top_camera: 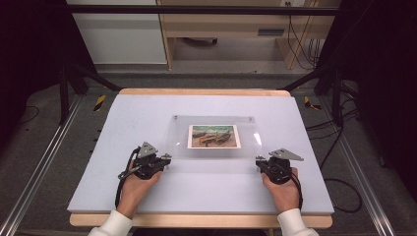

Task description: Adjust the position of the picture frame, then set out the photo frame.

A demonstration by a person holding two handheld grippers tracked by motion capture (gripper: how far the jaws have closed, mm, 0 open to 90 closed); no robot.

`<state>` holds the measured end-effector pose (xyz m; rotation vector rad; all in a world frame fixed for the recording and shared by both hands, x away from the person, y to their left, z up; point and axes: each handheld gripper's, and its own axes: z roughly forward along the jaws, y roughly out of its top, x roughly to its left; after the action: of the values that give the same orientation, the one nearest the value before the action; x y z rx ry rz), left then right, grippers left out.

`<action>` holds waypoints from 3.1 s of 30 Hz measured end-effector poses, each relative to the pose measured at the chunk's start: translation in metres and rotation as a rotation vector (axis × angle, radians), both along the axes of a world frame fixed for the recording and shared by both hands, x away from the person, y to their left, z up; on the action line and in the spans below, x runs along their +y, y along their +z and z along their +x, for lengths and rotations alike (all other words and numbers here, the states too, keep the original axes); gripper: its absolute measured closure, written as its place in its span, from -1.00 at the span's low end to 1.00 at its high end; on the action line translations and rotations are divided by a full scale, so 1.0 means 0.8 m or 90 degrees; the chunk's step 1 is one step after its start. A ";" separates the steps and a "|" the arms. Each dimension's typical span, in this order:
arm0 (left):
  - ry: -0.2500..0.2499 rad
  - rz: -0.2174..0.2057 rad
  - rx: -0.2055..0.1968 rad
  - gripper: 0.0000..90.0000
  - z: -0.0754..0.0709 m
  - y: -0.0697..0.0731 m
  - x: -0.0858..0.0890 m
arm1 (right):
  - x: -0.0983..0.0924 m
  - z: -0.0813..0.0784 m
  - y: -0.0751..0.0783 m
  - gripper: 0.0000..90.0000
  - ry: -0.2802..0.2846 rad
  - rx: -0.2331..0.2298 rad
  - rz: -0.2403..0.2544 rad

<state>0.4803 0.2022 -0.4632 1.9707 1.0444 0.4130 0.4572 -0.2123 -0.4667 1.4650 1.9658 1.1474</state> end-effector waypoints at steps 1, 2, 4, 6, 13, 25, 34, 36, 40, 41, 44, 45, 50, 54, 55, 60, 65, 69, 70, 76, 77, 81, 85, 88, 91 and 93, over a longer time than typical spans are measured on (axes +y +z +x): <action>-0.002 0.004 0.000 0.87 0.000 0.000 0.000 | 0.000 0.000 0.000 0.88 -0.001 0.003 0.001; -0.005 0.008 0.001 0.86 0.000 0.000 0.000 | 0.000 0.000 0.000 0.88 0.001 0.003 0.000; -0.011 0.018 0.005 0.85 0.000 -0.001 0.000 | 0.000 0.000 -0.001 0.88 0.002 0.007 -0.002; -0.013 0.022 0.004 0.85 -0.001 -0.002 -0.001 | 0.000 0.000 -0.002 0.87 0.006 0.009 -0.009; -0.026 0.052 -0.003 0.65 -0.002 0.001 0.001 | -0.002 0.000 -0.002 0.69 0.016 0.017 -0.003; -0.045 0.048 0.028 -0.23 -0.003 0.007 0.009 | -0.012 -0.007 0.005 -0.26 0.025 0.015 -0.003; -0.075 0.072 0.052 -0.76 -0.008 0.019 0.011 | -0.016 -0.019 0.018 -0.68 0.035 0.001 -0.003; -0.082 0.069 0.048 -0.83 -0.009 0.026 0.013 | -0.018 -0.022 0.023 -0.72 0.038 -0.008 0.010; -0.094 0.062 0.062 -0.82 -0.002 0.041 0.017 | -0.018 -0.013 0.036 -0.63 0.047 -0.002 0.007; -0.098 0.066 0.068 -0.79 0.001 0.046 0.017 | -0.018 -0.009 0.039 -0.60 0.049 0.001 0.005; -0.091 0.084 0.066 -0.74 0.011 0.063 0.015 | -0.017 0.004 0.050 -0.49 0.051 0.019 -0.009; -0.091 0.089 0.067 -0.73 0.015 0.068 0.014 | -0.016 0.008 0.053 -0.47 0.056 0.024 -0.013; -0.098 0.089 0.102 -0.69 0.037 0.077 0.006 | -0.007 0.027 0.061 -0.34 0.070 0.055 -0.045; -0.088 0.090 0.126 -0.67 0.050 0.072 0.001 | -0.003 0.039 0.066 -0.30 0.080 0.067 -0.070; -0.088 0.088 0.132 -0.66 0.052 0.069 0.000 | -0.002 0.042 0.066 -0.29 0.082 0.073 -0.071; -0.091 0.081 0.157 -0.66 0.059 0.059 -0.008 | -0.002 0.057 0.060 -0.26 0.093 0.104 -0.065; -0.100 0.069 0.177 -0.63 0.061 0.057 -0.012 | -0.003 0.066 0.055 -0.24 0.094 0.132 -0.026; -0.104 0.070 0.183 -0.67 0.064 0.056 -0.012 | -0.003 0.067 0.054 -0.27 0.093 0.137 -0.017; -0.103 0.069 0.186 -0.67 0.064 0.056 -0.012 | -0.003 0.067 0.054 -0.27 0.093 0.137 -0.017; -0.097 0.050 0.189 -0.67 0.067 0.057 -0.011 | -0.005 0.067 0.054 -0.29 0.096 0.144 -0.007; -0.098 0.049 0.188 -0.66 0.068 0.058 -0.011 | -0.005 0.067 0.054 -0.29 0.095 0.145 -0.005; -0.099 0.048 0.194 -0.70 0.072 0.057 -0.012 | -0.005 0.069 0.053 -0.30 0.097 0.146 -0.006; -0.095 0.042 0.193 -0.71 0.073 0.057 -0.011 | -0.005 0.070 0.053 -0.30 0.098 0.148 -0.006; -0.094 0.034 0.193 -0.61 0.074 0.058 -0.008 | -0.005 0.070 0.054 -0.30 0.099 0.150 -0.008; -0.087 0.030 0.196 -0.64 0.076 0.054 -0.008 | -0.005 0.070 0.054 -0.30 0.098 0.150 -0.008; -0.078 0.022 0.196 -0.63 0.078 0.053 -0.008 | -0.005 0.070 0.053 -0.30 0.099 0.147 -0.007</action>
<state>0.5425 0.1958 -0.4211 2.1624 1.1012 0.0615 0.5130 -0.2163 -0.4239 1.5201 2.2743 1.0688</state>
